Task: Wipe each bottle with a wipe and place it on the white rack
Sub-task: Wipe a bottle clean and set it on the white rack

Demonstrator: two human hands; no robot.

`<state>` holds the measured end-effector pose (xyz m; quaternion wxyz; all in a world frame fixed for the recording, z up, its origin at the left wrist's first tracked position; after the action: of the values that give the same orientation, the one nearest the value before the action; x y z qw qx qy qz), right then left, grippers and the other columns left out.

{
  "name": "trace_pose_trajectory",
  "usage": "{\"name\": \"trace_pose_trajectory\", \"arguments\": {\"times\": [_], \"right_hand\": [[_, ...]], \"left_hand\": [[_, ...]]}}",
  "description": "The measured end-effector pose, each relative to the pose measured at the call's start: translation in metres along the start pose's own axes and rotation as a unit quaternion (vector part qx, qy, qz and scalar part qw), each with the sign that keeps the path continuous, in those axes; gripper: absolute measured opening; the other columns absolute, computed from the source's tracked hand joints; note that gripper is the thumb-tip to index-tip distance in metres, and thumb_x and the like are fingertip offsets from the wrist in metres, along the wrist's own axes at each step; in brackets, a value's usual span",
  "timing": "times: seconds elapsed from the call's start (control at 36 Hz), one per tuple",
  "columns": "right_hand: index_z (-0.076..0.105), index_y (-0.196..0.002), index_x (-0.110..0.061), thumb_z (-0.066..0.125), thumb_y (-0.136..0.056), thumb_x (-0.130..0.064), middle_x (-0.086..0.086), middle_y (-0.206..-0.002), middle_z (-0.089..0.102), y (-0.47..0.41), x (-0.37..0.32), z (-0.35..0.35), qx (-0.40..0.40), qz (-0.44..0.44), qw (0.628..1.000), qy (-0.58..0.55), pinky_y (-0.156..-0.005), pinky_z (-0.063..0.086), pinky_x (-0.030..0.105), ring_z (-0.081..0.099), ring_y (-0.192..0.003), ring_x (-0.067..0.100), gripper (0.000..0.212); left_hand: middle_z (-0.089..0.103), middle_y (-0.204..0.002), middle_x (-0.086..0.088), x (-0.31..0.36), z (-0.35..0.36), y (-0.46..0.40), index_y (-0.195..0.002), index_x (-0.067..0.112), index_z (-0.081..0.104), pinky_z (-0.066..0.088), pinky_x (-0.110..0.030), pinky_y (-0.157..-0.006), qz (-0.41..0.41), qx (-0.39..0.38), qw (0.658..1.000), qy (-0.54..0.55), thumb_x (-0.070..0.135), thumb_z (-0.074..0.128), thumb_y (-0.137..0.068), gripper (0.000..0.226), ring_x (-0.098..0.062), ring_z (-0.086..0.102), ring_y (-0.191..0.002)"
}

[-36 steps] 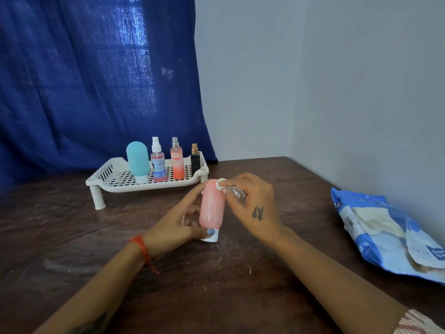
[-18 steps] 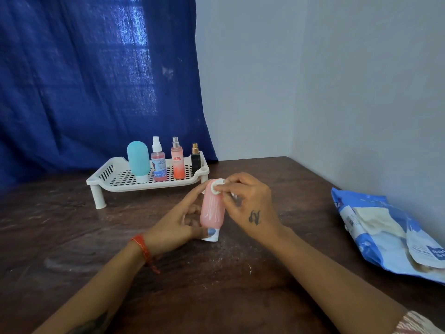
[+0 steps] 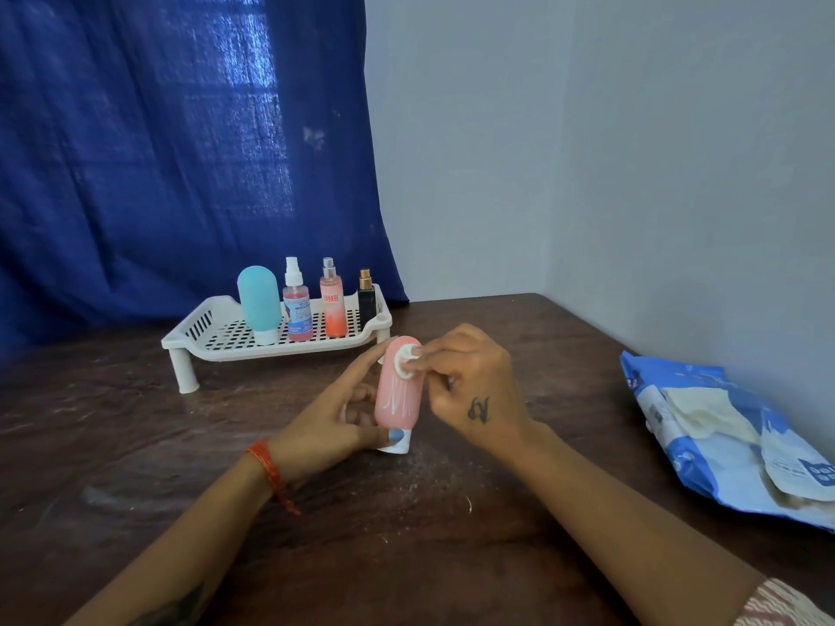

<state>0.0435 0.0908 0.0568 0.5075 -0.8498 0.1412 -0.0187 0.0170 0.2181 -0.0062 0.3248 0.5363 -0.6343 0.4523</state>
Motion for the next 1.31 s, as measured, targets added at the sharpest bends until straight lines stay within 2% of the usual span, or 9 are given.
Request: {"name": "trace_pose_trajectory", "arguments": {"times": [0.19,0.31,0.44,0.53,0.69,0.86,0.97,1.14,1.31], "right_hand": [[0.07,-0.105,-0.004,0.073,-0.069,0.002,0.014,-0.103,0.069,0.0,-0.003,0.005,0.015,-0.017,0.999,0.045,-0.078,0.052,0.031,0.063,-0.089,0.027,0.037],[0.072,-0.101,-0.005,0.069,-0.069,-0.002,0.01,-0.104,0.07,-0.001,-0.017,0.012,-0.014,-0.078,0.997,0.019,-0.083,0.044,0.019,0.05,-0.094,0.016,0.032],[0.075,-0.093,-0.007,0.076,-0.067,-0.001,0.008,-0.096,0.072,0.002,-0.022,0.012,-0.028,-0.119,0.993,0.01,-0.074,0.053,0.027,0.056,-0.089,0.017,0.026],[0.074,-0.096,-0.009,0.066,-0.075,-0.007,0.007,-0.1,0.072,0.001,-0.018,0.009,-0.013,-0.079,0.997,0.014,-0.075,0.052,0.024,0.055,-0.089,0.015,0.023],[0.072,-0.103,-0.007,0.073,-0.073,0.0,0.01,-0.095,0.072,-0.001,0.008,0.005,0.013,0.071,0.997,0.015,-0.076,0.051,0.028,0.067,-0.082,0.023,0.03],[0.072,-0.1,-0.01,0.068,-0.083,-0.016,0.006,-0.091,0.072,0.007,0.025,0.01,-0.069,0.208,0.976,0.009,-0.062,0.037,0.004,0.06,-0.072,0.007,0.018],[0.073,-0.096,-0.012,0.07,-0.081,-0.015,0.003,-0.096,0.072,0.011,0.023,0.015,-0.095,0.192,0.977,-0.005,-0.062,0.038,0.003,0.065,-0.081,0.011,0.016],[0.075,-0.087,-0.009,0.075,-0.076,-0.014,0.003,-0.082,0.073,0.004,0.017,0.007,-0.013,0.146,0.988,-0.04,-0.062,0.044,0.005,0.065,-0.07,0.008,0.011],[0.073,-0.079,-0.01,0.075,-0.076,-0.014,0.0,-0.081,0.067,0.004,0.03,0.005,0.005,0.208,0.977,-0.042,-0.06,0.037,0.006,0.054,-0.067,0.002,0.005]], "left_hand": [[0.056,-0.125,-0.007,-0.002,0.0,0.0,-0.131,0.06,0.024,0.052,-0.043,-0.093,-0.011,-0.001,1.0,-0.008,0.026,0.079,-0.063,0.094,-0.026,0.062,-0.108],[0.059,-0.123,-0.006,-0.001,0.0,0.0,-0.137,0.048,0.027,0.053,-0.044,-0.092,-0.003,0.006,1.0,0.001,0.018,0.076,-0.067,0.09,-0.026,0.062,-0.109],[0.059,-0.127,0.001,0.003,0.002,0.002,-0.136,0.044,0.031,0.053,-0.034,-0.092,0.012,0.004,1.0,0.02,0.013,0.073,-0.068,0.086,-0.018,0.06,-0.114],[0.058,-0.128,-0.001,0.003,0.002,0.002,-0.137,0.044,0.03,0.052,-0.039,-0.094,0.013,0.002,1.0,0.017,0.013,0.074,-0.069,0.087,-0.02,0.059,-0.114],[0.05,-0.132,-0.001,0.002,0.001,0.0,-0.136,0.05,0.026,0.051,-0.04,-0.095,0.008,-0.002,1.0,0.005,0.015,0.075,-0.066,0.093,-0.02,0.057,-0.116],[0.047,-0.133,0.003,0.0,0.0,-0.001,-0.136,0.05,0.023,0.054,-0.028,-0.088,-0.006,-0.001,1.0,0.004,0.01,0.077,-0.071,0.094,-0.018,0.057,-0.114],[0.045,-0.135,0.003,-0.002,-0.001,0.0,-0.138,0.048,0.023,0.054,-0.026,-0.086,-0.013,0.004,1.0,0.01,0.013,0.077,-0.066,0.097,-0.018,0.055,-0.116],[0.05,-0.133,-0.001,-0.003,-0.001,0.001,-0.14,0.048,0.02,0.054,-0.031,-0.09,-0.022,-0.003,1.0,0.019,0.017,0.076,-0.064,0.1,-0.019,0.058,-0.115],[0.049,-0.133,0.0,-0.004,-0.001,0.0,-0.143,0.046,0.019,0.053,-0.033,-0.093,-0.02,-0.006,1.0,0.009,0.013,0.078,-0.07,0.1,-0.017,0.057,-0.116]]}}
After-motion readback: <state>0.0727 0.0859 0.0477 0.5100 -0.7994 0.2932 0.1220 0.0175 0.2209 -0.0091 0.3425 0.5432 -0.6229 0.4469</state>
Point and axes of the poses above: each hand's wrist, its own y-axis away from the middle knuckle, its own z-axis out of the palm, x = y × z, the point moved 8 cm from there along -y, towards the middle knuckle
